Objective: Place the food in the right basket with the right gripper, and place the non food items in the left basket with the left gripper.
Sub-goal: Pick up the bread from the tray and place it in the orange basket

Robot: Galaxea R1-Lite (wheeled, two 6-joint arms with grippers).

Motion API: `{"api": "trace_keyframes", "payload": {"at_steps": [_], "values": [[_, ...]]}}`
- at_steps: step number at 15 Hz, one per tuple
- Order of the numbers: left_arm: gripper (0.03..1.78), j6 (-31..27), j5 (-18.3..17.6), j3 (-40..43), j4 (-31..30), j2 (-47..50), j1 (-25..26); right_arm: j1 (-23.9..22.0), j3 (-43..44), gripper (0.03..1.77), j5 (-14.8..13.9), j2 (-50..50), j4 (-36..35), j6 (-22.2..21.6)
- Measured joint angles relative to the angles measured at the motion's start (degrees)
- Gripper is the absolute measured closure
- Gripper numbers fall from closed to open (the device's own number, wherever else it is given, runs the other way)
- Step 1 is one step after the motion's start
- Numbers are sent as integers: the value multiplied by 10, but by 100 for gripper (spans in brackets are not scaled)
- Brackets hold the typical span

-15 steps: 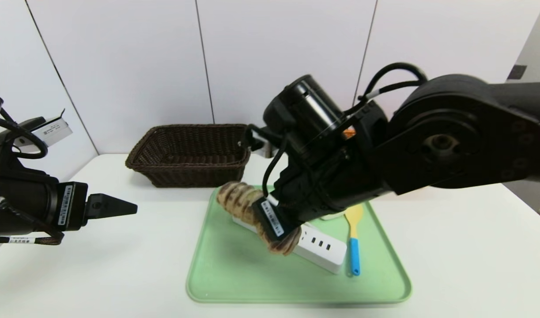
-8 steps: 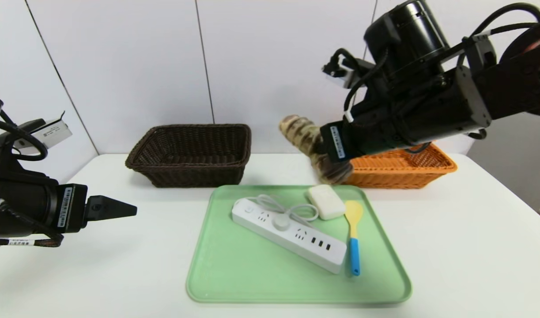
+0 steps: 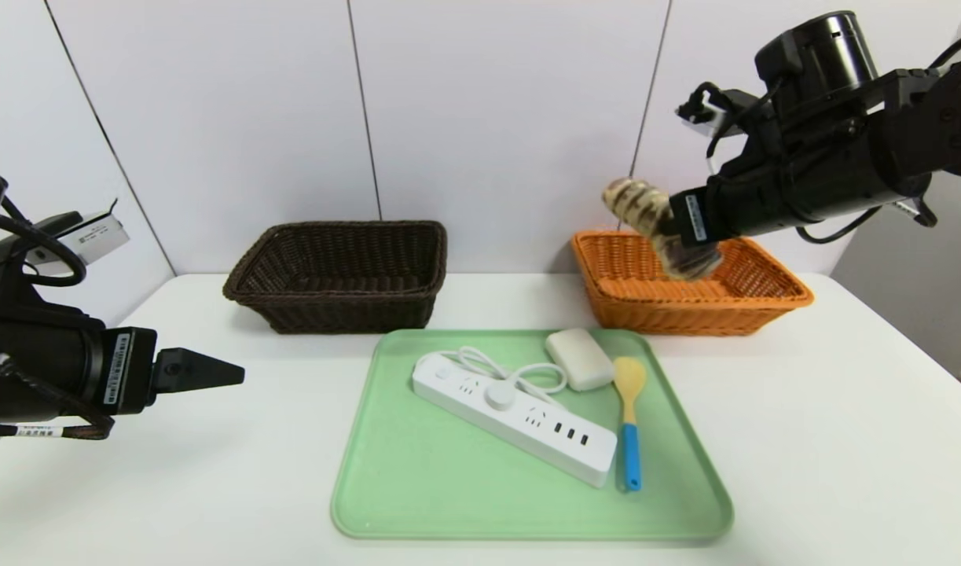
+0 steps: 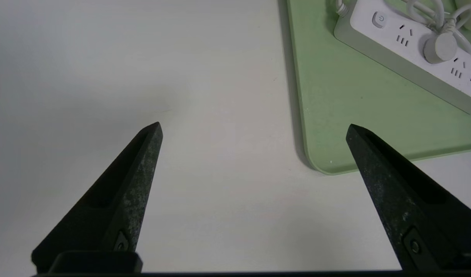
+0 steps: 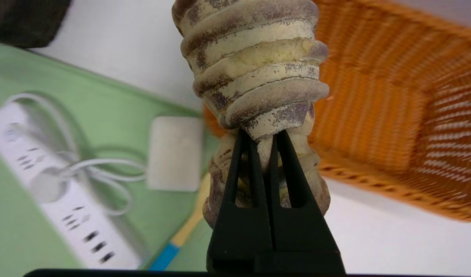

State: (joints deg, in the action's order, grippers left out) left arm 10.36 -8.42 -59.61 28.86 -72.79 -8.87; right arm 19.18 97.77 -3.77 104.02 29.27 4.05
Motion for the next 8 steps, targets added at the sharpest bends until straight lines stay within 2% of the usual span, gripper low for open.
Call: {"api": "trace_keyframes", "payload": {"at_steps": [5,8], "values": [[12,0,0,0,0,-1,0,-99,3,174,5,46,-83,209],[12,0,-1,0,0,-2,0,-127,4,174,11,73,-92,326]]}}
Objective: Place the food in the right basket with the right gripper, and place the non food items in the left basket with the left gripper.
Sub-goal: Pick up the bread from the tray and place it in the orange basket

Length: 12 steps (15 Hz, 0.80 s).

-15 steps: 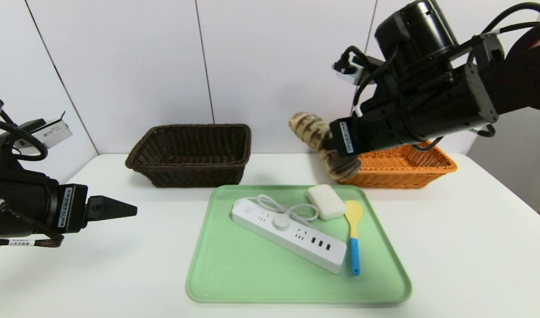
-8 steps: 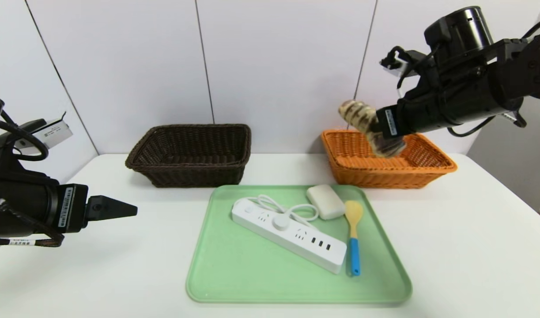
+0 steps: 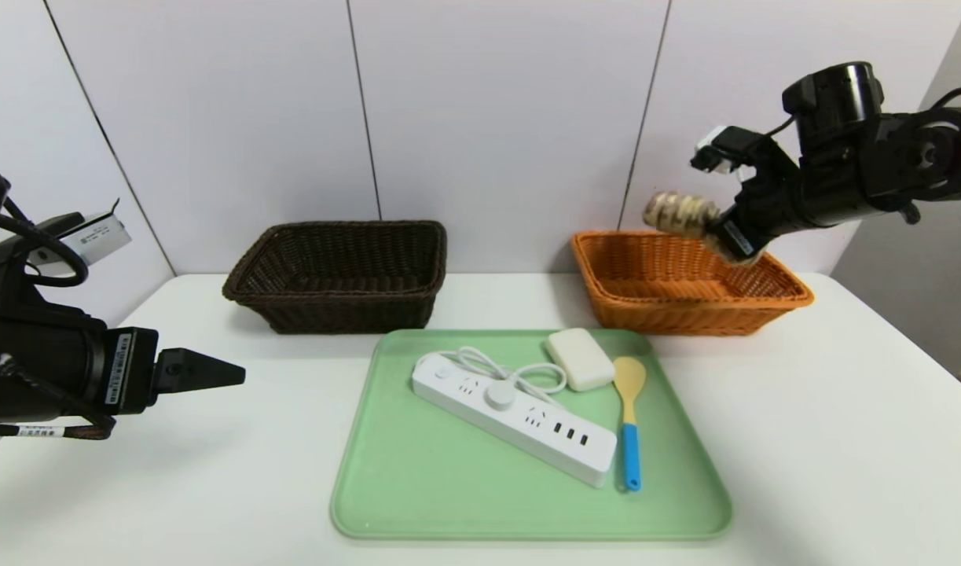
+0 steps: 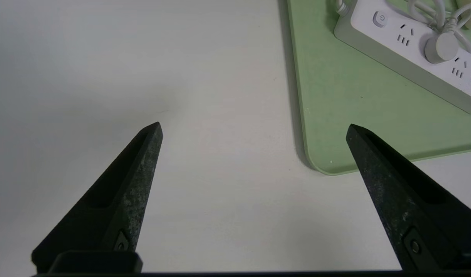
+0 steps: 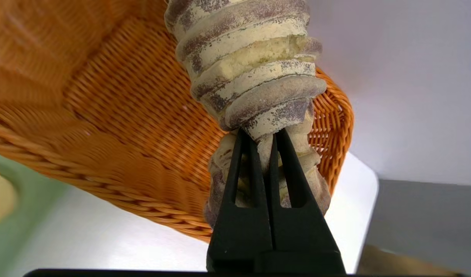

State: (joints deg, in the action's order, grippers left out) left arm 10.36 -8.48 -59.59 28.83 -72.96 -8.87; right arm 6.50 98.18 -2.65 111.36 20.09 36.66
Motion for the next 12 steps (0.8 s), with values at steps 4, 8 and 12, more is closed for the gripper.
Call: {"api": "trace_keyframes", "payload": {"at_steps": [4,8,12], "values": [[12,0,1,4,0,-1,0,-14,2,174,8,31,-1,126],[12,1,1,5,0,-2,0,-12,10,174,7,54,-1,144],[12,1,1,5,0,-2,0,-10,14,106,9,66,6,142]]}}
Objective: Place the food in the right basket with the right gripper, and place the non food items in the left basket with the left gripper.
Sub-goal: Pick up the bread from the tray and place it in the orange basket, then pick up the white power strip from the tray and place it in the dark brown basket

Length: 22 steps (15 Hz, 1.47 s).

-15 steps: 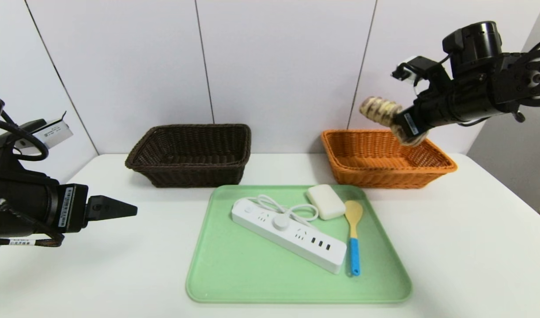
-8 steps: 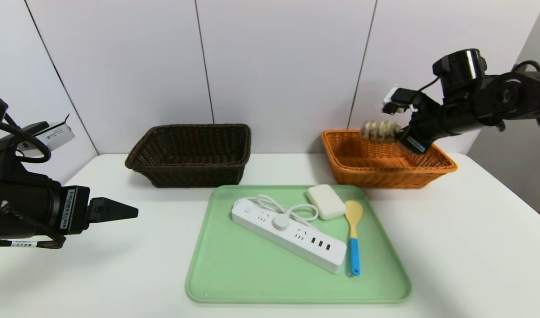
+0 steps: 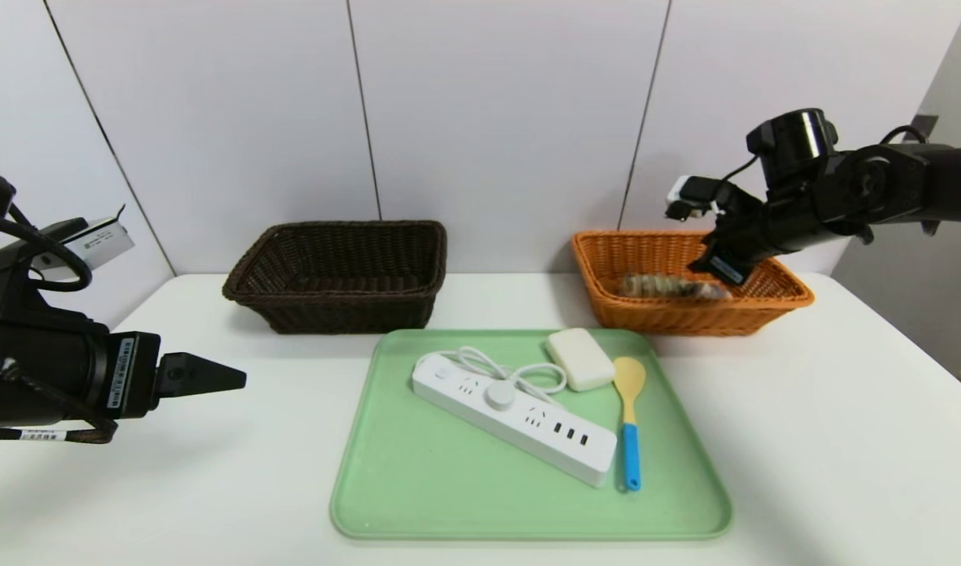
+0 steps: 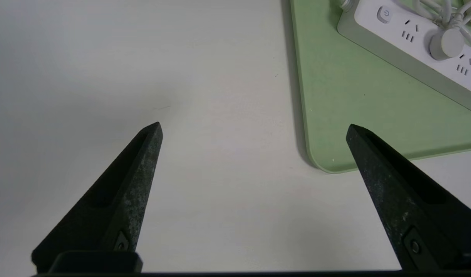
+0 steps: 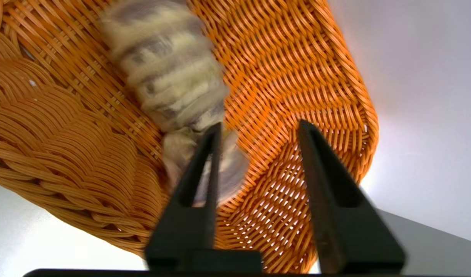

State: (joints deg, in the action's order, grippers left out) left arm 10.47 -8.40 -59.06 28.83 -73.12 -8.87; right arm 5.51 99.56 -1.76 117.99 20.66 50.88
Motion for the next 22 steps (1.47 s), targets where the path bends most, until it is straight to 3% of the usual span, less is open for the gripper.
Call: {"api": "trace_keyframes", "payload": {"at_steps": [3,6,10,13,20,22], "values": [[12,0,0,0,0,1,0,1,0,75,6,1,1,-3],[12,0,0,0,0,1,0,1,17,54,27,-3,6,-23],[12,2,0,0,0,1,0,0,91,36,52,-20,92,-94],[12,2,0,0,-1,1,0,0,119,27,69,-56,171,-192],[12,-19,-2,-7,-75,-8,-16,13,118,16,68,-152,299,-485],[12,-40,-2,-9,-90,-18,-34,18,108,15,66,-185,352,-551]]}}
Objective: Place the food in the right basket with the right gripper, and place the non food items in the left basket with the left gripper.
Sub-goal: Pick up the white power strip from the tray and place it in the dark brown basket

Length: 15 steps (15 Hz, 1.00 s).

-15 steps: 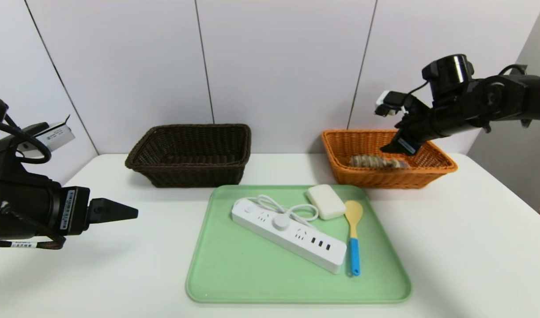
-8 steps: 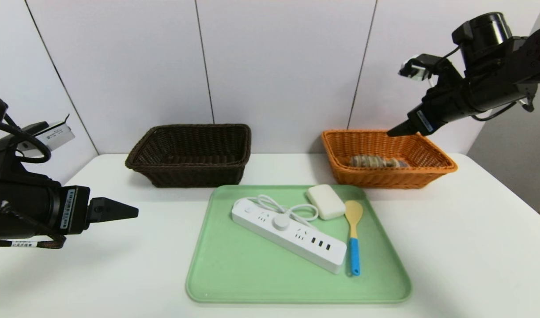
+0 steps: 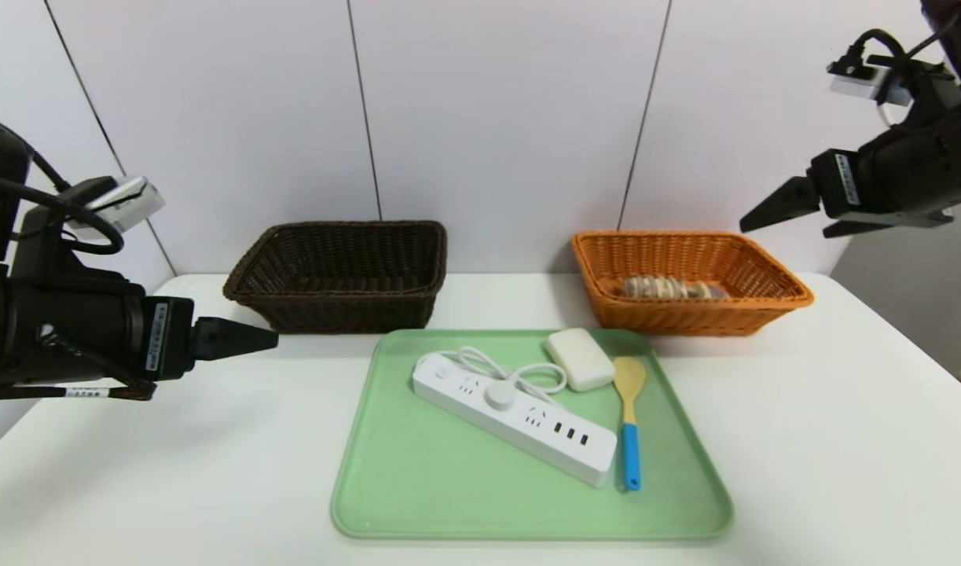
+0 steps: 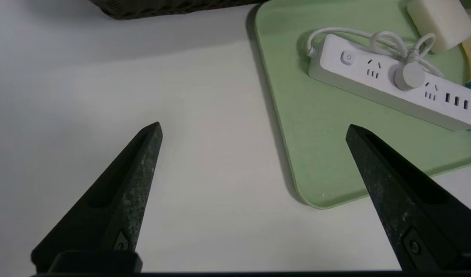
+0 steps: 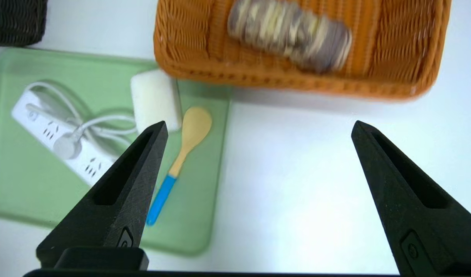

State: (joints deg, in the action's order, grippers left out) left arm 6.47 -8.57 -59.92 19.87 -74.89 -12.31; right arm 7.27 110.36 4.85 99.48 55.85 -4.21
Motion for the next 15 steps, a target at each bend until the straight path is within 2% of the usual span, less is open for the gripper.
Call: {"api": "trace_keyframes", "payload": {"at_steps": [3,6,8,10,12,15], "values": [[12,-28,0,-1,-26,-21,-35,14,-50,13,-2,-49,25,-57],[12,-86,-2,-4,-55,-54,-72,38,-121,12,-2,-101,26,-74],[12,-135,-25,-23,-66,-81,-97,60,-158,11,-3,-128,26,-88],[12,-152,-58,-55,-66,-109,-125,73,-180,11,-3,-148,28,-96],[12,-178,-70,-87,-66,-141,-149,81,-197,11,-3,-162,28,-99],[12,-263,-95,-123,-65,-189,-163,90,-216,11,-3,-177,30,-117]]}}
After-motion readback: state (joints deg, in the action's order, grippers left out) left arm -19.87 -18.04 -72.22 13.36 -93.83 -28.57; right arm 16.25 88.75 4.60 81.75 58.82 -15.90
